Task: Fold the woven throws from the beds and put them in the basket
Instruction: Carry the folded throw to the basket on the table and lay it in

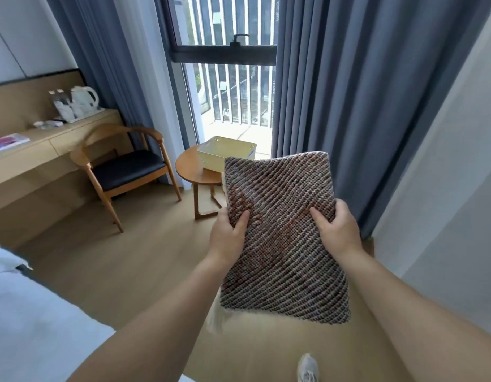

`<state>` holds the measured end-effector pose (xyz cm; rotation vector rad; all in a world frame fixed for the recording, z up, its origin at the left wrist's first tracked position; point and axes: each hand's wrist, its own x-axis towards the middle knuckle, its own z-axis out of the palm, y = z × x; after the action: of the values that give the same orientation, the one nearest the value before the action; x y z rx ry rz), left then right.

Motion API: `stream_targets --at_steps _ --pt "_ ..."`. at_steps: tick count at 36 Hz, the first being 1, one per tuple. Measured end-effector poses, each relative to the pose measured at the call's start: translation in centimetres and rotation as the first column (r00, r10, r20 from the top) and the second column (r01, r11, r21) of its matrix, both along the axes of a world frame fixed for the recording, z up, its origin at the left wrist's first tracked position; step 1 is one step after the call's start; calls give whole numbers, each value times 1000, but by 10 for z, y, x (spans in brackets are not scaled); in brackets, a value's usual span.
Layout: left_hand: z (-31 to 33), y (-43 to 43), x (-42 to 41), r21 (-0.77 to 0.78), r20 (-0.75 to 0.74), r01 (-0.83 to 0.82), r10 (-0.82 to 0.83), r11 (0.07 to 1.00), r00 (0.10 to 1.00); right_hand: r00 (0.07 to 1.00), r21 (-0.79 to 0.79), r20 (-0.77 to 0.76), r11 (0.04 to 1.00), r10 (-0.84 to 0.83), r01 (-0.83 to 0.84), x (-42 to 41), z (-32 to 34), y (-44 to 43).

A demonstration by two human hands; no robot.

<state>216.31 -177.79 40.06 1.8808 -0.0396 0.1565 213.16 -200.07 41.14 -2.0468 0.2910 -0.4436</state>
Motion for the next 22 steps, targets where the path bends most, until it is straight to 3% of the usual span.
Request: stream_targets --at_steps 11,22 --pt "14 -88 147 24 -23 -99 99 995 995 991 16 -11 991 136 -136 176 10 -87" --pt "14 -132 249 -7 -65 -104 103 995 993 979 -1 -47 980 200 -201 292 12 -130"
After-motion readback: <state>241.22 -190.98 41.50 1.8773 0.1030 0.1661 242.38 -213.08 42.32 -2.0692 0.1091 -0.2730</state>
